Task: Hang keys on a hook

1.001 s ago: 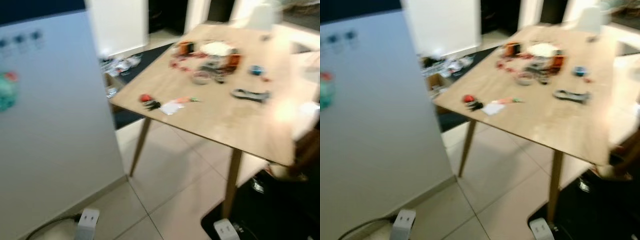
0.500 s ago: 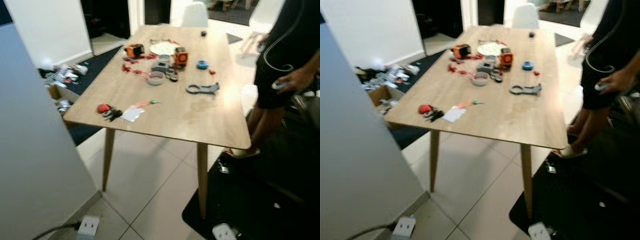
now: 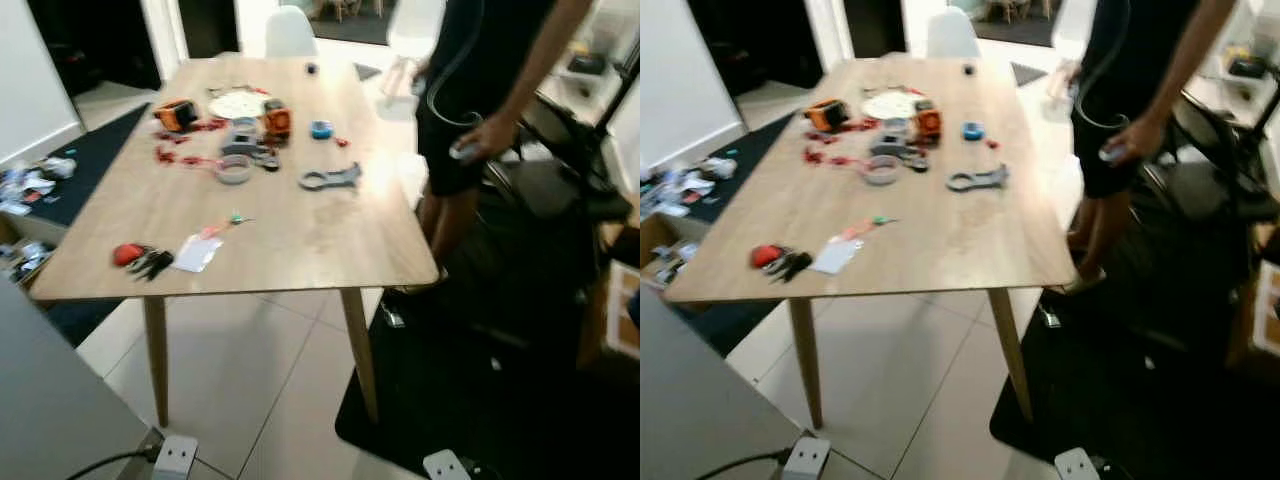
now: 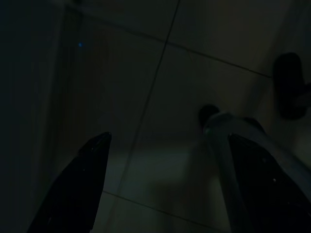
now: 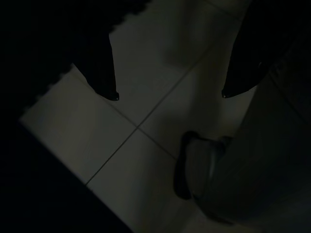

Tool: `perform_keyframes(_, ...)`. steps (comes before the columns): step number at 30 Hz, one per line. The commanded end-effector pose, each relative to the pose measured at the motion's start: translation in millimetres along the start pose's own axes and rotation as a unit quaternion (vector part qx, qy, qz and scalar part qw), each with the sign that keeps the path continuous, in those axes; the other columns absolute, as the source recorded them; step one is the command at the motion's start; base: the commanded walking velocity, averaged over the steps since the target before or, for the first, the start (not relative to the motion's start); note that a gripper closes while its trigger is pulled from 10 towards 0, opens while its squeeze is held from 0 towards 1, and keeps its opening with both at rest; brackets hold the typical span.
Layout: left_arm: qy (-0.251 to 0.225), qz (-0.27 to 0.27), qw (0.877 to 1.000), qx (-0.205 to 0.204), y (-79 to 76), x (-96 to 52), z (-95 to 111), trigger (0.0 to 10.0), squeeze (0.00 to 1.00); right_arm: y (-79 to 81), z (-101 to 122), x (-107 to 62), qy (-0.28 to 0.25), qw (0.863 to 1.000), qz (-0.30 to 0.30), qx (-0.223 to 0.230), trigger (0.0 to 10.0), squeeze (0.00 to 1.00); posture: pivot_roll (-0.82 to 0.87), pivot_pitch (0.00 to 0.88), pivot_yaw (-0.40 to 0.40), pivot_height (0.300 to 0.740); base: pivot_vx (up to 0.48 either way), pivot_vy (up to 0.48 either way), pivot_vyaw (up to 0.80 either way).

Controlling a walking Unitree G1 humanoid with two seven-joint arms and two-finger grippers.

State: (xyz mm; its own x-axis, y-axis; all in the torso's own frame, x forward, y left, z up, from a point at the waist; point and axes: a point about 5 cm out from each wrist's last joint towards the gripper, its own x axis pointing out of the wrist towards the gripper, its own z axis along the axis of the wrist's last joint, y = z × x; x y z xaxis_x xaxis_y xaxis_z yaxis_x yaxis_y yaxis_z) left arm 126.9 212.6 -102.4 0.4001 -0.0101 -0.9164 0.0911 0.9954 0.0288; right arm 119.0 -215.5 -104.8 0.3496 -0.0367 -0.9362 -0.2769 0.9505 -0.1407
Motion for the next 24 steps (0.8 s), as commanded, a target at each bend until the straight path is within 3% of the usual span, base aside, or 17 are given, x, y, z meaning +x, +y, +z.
perform_keyframes(1, -0.005, 0.002, 1.000, 0.001, 1.8, 0.0, 3.3, 10.0, 0.00, -0.2, -2.5, -0.3, 0.004, 1.000, -0.001, 0.002, 10.0, 0.00, -0.09, 0.021, 0.079, 0.740, 0.000, 0.000, -0.80)
perform_keyframes(4, -0.003, 0.001, 1.000, -0.002, 2.3, -0.1, 2.5, 10.0, 0.00, 1.2, -3.3, -0.2, 0.005, 1.000, -0.001, 0.007, 10.0, 0.00, -0.09, 0.023, 0.086, 0.740, 0.000, 0.000, -0.76)
perform_keyframes(15, -0.004, 0.001, 1.000, -0.004, 2.7, -0.1, 3.5, 10.0, 0.00, 2.8, -2.7, 0.0, 0.002, 1.000, -0.001, 0.006, 10.0, 0.00, -0.09, 0.020, 0.087, 0.740, 0.000, 0.000, 0.00)
perform_keyframes(19, -0.008, -0.003, 1.000, -0.029, 1.4, 0.2, 4.3, 10.0, 0.00, 2.2, -0.8, 0.2, 0.000, 1.000, -0.002, 0.004, 10.0, 0.00, -0.09, 0.015, 0.085, 0.740, 0.000, 0.000, 0.00)
perform_keyframes(24, -0.007, -0.002, 0.999, -0.031, 2.0, 0.1, 4.0, 10.0, 0.00, 2.4, 0.0, 0.3, -0.001, 1.000, -0.002, 0.004, 10.0, 0.00, -0.09, 0.014, 0.086, 0.740, 0.000, 0.000, 0.00)
